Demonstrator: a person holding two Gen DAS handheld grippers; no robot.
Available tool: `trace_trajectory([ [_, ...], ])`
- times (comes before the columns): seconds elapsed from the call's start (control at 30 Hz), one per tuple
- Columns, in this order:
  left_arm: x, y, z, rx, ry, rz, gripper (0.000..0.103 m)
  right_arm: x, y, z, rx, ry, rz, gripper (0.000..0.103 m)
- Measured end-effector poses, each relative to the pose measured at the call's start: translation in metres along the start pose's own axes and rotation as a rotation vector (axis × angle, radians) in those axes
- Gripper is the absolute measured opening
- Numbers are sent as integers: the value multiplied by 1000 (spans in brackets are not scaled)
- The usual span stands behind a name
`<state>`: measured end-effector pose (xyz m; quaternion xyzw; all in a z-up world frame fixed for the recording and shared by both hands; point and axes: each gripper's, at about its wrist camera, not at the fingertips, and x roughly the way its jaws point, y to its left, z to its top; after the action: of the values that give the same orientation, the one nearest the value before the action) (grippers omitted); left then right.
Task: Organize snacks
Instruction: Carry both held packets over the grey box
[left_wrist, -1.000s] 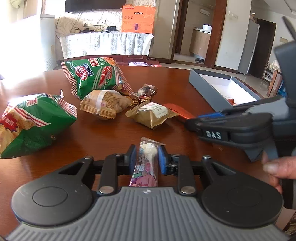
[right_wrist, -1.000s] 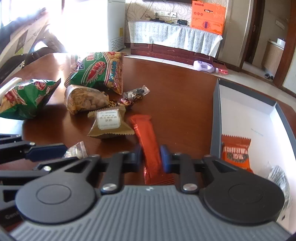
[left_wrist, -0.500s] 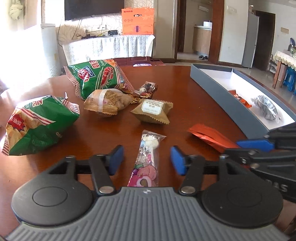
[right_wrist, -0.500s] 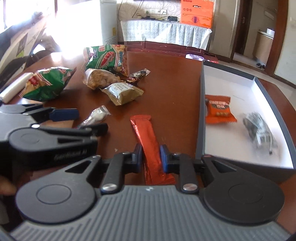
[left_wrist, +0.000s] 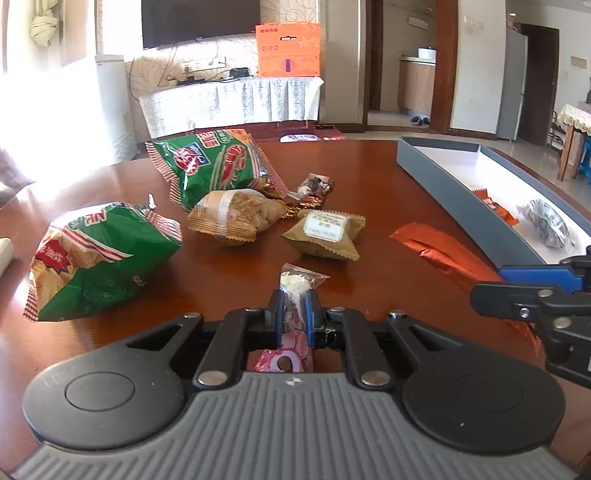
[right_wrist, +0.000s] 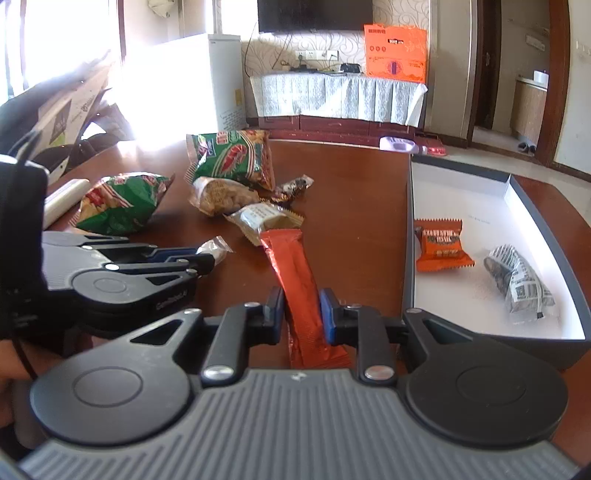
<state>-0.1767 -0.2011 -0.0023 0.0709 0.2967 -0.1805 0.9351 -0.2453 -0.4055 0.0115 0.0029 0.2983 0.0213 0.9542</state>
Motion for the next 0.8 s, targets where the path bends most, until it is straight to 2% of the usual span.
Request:
trace_trajectory([
  [0.3,-5,0,4,-4,-31,16,14,-8,-1,3,15,-37,12,25],
  [0.53,-5,-7,7,-7,-26,25,14,-13,-3,6,22,-65,20,25],
  [0.8,-4,-21,16,4,-28,8,14,-21,-12,10,42,-94,15,25],
])
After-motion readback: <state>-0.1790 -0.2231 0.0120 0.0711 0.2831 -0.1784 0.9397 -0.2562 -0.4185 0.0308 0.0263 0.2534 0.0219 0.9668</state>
